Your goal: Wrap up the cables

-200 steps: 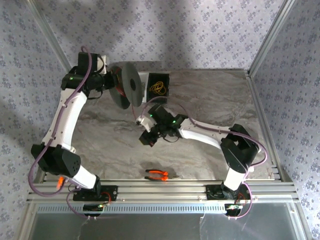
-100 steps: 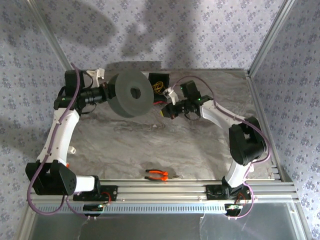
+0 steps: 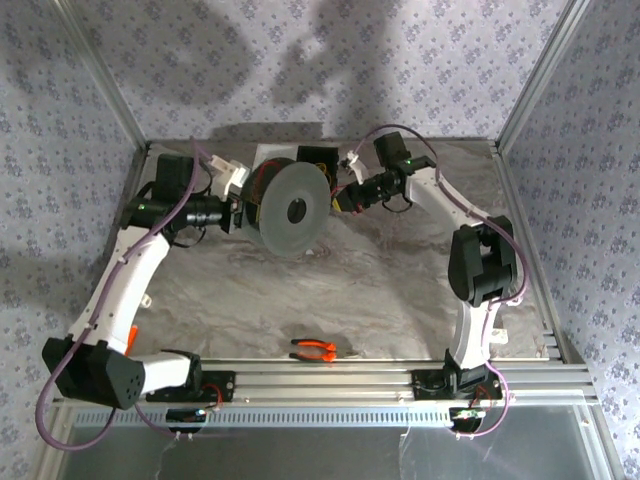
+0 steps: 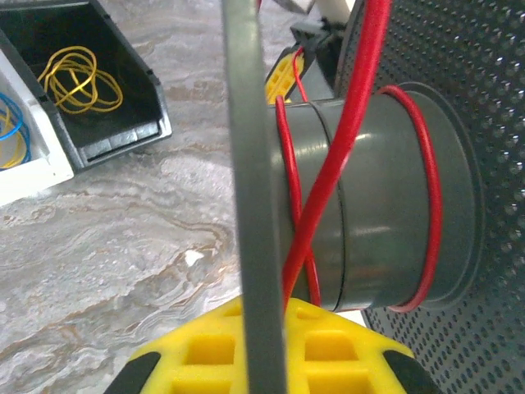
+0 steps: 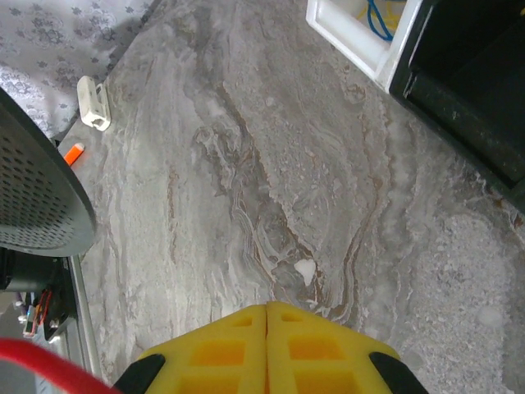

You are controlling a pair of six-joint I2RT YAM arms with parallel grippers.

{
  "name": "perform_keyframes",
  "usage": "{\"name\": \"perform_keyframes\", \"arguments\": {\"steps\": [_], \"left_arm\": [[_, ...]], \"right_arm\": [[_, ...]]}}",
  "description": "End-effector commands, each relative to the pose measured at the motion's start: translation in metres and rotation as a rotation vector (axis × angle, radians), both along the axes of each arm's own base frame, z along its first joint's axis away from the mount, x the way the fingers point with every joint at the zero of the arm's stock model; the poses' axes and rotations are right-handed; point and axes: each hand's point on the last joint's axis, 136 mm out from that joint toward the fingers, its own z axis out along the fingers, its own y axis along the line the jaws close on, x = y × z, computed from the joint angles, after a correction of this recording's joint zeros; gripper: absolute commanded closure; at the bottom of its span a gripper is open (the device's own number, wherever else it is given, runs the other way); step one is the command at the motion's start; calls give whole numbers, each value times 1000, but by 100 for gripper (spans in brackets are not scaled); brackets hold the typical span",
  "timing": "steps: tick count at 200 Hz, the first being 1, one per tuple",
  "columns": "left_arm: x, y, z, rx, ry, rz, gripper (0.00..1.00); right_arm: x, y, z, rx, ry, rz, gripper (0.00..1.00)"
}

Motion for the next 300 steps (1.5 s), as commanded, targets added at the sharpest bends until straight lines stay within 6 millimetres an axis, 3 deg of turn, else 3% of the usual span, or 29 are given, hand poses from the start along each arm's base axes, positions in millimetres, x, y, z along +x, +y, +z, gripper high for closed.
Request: {"name": "perform_keyframes", "arguments": {"steps": [1, 17, 81, 120, 151, 180, 182, 191, 236, 272, 300], "left_arm": [[-25, 0, -6, 80, 51, -58, 100], [-13, 2, -7, 98, 35, -14, 100], [26, 3, 16, 61, -73, 122, 100], [36, -1, 28, 16, -102, 148, 100], [34, -3, 33, -1, -107, 133, 100], [41, -1, 34, -1, -116, 184, 100], [43, 0, 35, 0, -118, 193, 100], [48, 2, 36, 0, -130, 233, 100], [83, 17, 45, -76, -179, 526, 100], [104, 37, 44, -141, -151, 747, 100], [111, 41, 45, -210, -130, 824, 100]], "right_arm": [[34, -41, -15, -87, 11, -143, 100], [30, -39, -16, -79, 16, -135, 100], [3, -37, -20, -42, 24, -138, 62], [-7, -47, -20, -17, 25, -173, 39], [-7, -63, -13, 75, 55, -247, 30], [-17, -63, -9, 128, 69, -263, 27], [-23, -63, -17, 127, 95, -265, 26], [-29, -62, -19, 151, 110, -271, 25], [-58, -40, -7, 268, 96, -282, 10], [-94, 1, 8, 204, -43, -210, 4], [-106, 31, 11, 180, -124, -197, 4]]}}
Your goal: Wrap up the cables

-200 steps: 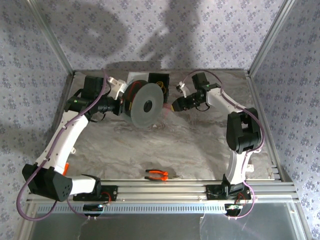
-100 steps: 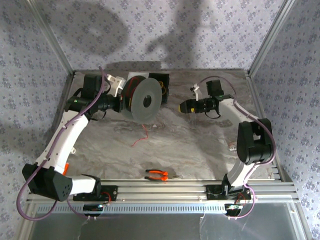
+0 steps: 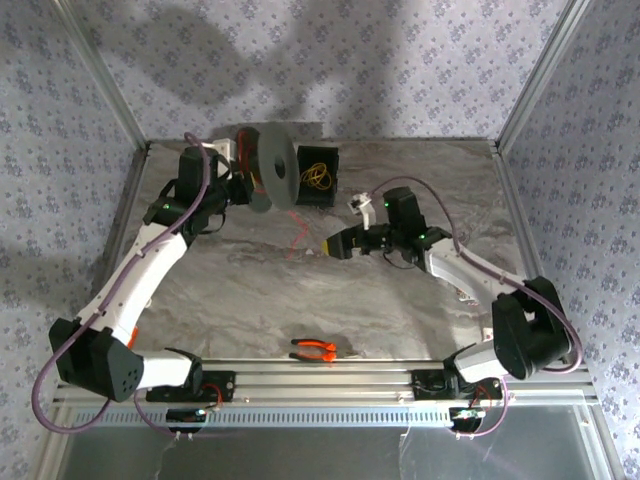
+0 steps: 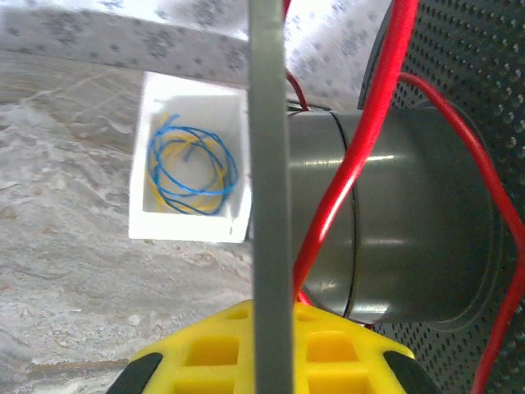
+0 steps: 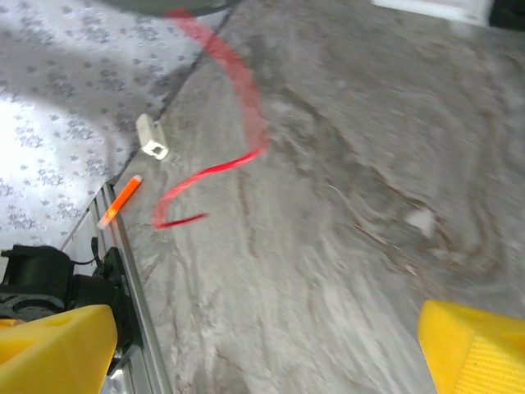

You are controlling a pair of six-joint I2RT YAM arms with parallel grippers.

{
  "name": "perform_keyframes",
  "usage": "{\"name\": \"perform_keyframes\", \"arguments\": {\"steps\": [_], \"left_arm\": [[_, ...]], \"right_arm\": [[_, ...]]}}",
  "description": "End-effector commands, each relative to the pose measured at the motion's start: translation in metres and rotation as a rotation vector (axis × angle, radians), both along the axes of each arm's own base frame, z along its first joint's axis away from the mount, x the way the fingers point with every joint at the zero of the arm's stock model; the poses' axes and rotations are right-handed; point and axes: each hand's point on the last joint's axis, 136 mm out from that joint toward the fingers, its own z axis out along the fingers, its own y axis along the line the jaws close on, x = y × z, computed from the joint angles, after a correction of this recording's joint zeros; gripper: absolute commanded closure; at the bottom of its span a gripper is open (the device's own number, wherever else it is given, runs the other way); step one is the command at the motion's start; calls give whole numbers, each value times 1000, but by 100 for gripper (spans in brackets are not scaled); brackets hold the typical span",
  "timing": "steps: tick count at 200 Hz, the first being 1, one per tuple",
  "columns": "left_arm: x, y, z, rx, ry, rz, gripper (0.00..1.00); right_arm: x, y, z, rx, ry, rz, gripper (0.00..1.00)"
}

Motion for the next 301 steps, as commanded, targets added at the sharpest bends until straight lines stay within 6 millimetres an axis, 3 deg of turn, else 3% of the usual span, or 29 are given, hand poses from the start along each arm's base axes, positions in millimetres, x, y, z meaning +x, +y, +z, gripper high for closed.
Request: {"name": "perform_keyframes", "arguments": {"steps": [1, 39, 100, 117, 153, 172, 205, 238, 268, 301], "left_arm": [[20, 6, 42, -146, -134, 134, 100], [21, 0, 44, -178, -133, 139, 100], [16, -3, 47, -199, -140, 132, 100], [15, -4, 49, -206, -141, 126, 100], [13, -5, 49, -217, -140, 117, 100], [12, -6, 50, -220, -141, 112, 100], [10, -3, 57, -229, -151, 93, 100], [9, -8, 73, -276, -143, -74, 100], [-23, -46, 75, -184, -63, -469, 100], [-77, -68, 65, -63, -30, -763, 100]], "right_arm": [[4, 14, 2, -29, -83, -66, 4], [12, 46, -4, -45, -160, -97, 9], [36, 75, -10, -34, -189, -123, 22], [38, 78, -10, -33, -201, -131, 36], [36, 76, -12, -38, -203, -137, 81], [33, 70, -14, -46, -205, -143, 100], [20, 53, -27, -106, -193, -100, 100], [9, 17, -60, -224, -63, 1, 100], [11, -19, -83, -222, 168, 77, 100], [38, -47, -88, -177, 273, 47, 100]]}}
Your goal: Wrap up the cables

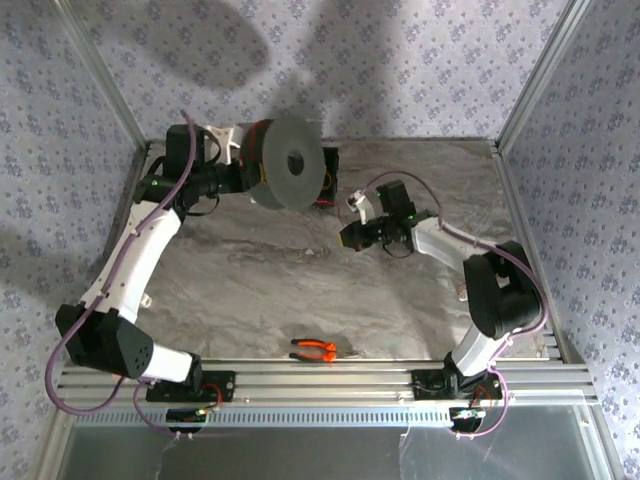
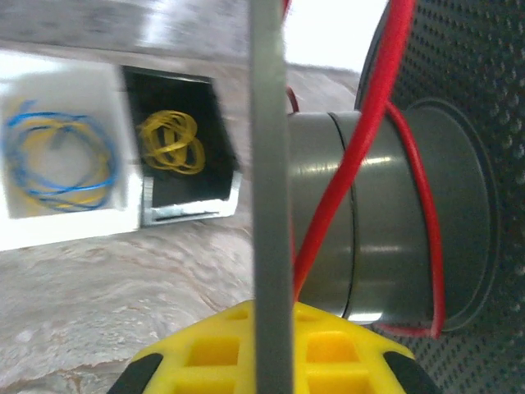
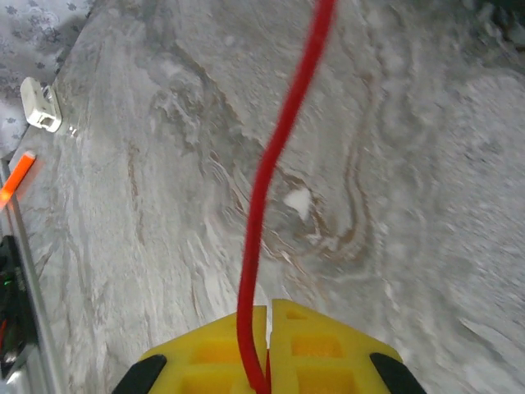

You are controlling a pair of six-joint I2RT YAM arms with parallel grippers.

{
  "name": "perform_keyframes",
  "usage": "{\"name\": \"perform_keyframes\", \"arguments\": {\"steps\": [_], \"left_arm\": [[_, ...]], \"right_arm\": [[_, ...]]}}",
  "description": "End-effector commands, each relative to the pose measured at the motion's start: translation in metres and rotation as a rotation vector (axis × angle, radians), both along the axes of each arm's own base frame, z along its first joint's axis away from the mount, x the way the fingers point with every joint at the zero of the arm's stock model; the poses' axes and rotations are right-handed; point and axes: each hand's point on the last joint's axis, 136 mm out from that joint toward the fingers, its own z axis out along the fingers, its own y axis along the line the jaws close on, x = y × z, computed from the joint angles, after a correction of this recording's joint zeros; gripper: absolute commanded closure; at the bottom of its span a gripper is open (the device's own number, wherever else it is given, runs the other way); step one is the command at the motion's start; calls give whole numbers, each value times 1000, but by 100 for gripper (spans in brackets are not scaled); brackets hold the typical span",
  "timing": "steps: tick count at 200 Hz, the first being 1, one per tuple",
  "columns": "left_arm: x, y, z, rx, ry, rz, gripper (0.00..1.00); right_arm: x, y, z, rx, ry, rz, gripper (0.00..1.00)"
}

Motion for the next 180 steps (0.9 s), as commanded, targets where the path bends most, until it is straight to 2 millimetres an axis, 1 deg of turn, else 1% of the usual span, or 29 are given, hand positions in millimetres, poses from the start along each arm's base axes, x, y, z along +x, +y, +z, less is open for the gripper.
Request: {"name": "perform_keyframes", "arguments": {"steps": [1, 23, 34, 42, 45, 59, 66, 85, 95, 113, 125, 144, 158, 180], "left_arm": [[-63, -30, 33, 28, -133, -371, 100], [-103, -38, 17, 139, -134, -532, 100], [-121, -39, 6, 198, -124, -602, 100], [-132, -37, -3, 245, -105, -633, 100], [-135, -36, -6, 263, -98, -641, 100], [-144, -27, -23, 347, -44, -653, 100], [-143, -21, -33, 396, -10, -643, 100], [-140, -5, -57, 537, 80, -605, 100], [-138, 0, -69, 606, 120, -591, 100], [-126, 5, -90, 742, 169, -553, 100], [-114, 6, -103, 816, 188, -519, 100], [-97, 2, -122, 876, 227, -481, 100], [-89, -3, -134, 926, 251, -478, 100], [-77, -11, -146, 987, 265, -463, 100]], "right_arm": [[-15, -18, -16, 22, 192, 48, 100], [13, -35, -10, 88, 210, -21, 100], [29, -46, -6, 106, 201, -67, 100], [35, -55, -8, 107, 212, -97, 100], [45, -57, 2, 115, 184, -105, 100], [60, -66, 14, 116, 164, -139, 100], [67, -69, 23, 114, 148, -150, 100], [74, -68, 46, 110, 111, -158, 100], [76, -66, 60, 113, 85, -158, 100], [78, -63, 87, 121, 34, -158, 100], [77, -60, 106, 130, 4, -151, 100], [73, -51, 137, 141, -51, -132, 100], [69, -44, 162, 157, -94, -119, 100], [61, -31, 203, 186, -163, -84, 100]]}}
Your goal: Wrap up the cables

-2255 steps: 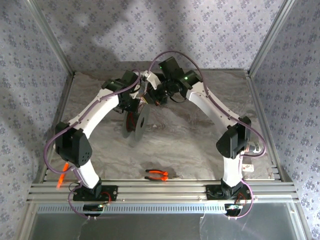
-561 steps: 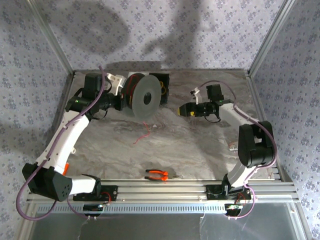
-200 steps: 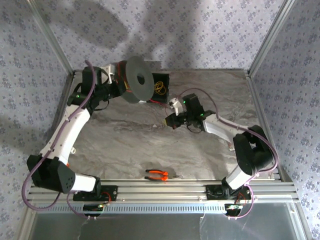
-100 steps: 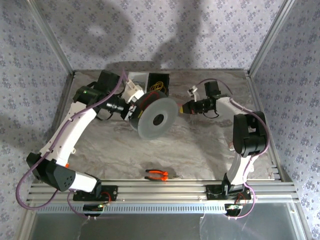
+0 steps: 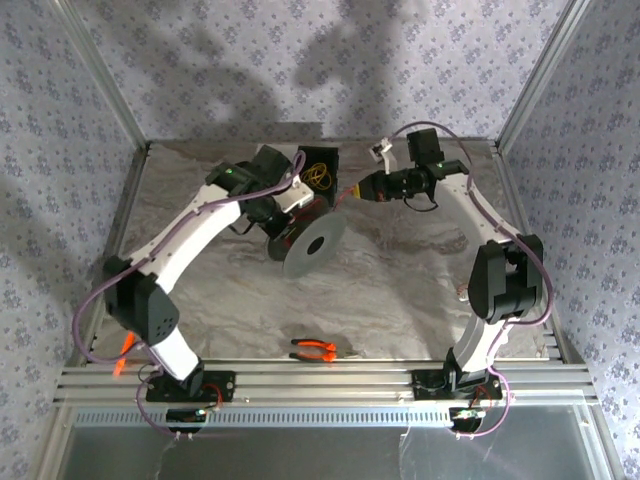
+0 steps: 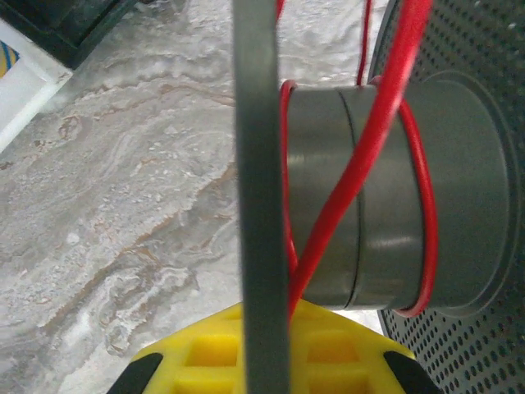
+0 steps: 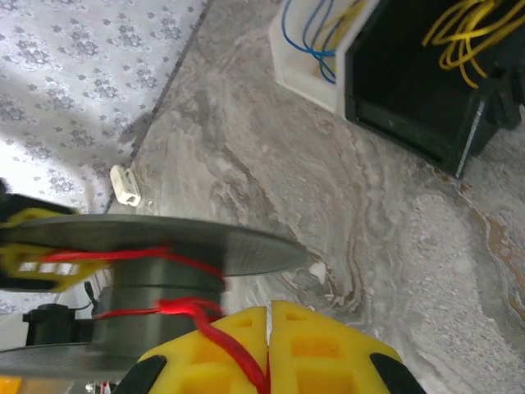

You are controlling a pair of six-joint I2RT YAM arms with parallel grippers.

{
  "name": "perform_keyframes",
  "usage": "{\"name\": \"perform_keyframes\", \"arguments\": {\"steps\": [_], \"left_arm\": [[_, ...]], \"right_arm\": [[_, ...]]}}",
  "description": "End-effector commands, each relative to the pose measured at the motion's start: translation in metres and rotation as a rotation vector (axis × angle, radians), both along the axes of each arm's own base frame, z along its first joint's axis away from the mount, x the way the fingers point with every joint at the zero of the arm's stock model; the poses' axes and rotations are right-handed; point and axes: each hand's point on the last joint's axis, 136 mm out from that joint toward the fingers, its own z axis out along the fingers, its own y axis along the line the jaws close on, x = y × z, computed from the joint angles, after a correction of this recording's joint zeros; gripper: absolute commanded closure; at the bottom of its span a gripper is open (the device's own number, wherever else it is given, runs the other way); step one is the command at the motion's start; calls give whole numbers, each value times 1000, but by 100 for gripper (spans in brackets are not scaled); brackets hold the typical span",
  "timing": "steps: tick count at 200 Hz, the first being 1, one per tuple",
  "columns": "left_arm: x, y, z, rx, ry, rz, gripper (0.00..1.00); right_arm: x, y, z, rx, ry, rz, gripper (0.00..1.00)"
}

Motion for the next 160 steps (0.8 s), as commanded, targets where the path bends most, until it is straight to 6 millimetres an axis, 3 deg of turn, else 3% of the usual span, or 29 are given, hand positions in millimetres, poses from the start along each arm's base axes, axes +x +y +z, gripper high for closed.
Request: {"name": "perform_keyframes", "arguments": {"steps": [1, 34, 64, 109, 160], "left_arm": [[-17, 32, -21, 239, 85, 36, 100], [11, 28, -30, 306, 52, 137, 100], [38, 18, -32, 292, 21, 245, 100], [71, 16, -41, 184, 37, 382, 100], [102, 14, -15, -42, -20, 509, 100]], "right_arm": [[2, 1, 87, 53, -186, -28, 100], [-16, 29, 132, 72, -274, 31, 100], [-39, 69, 148, 77, -329, 102, 100], [-76, 113, 148, 68, -379, 171, 100], [-114, 152, 132, 56, -392, 240, 100]]}}
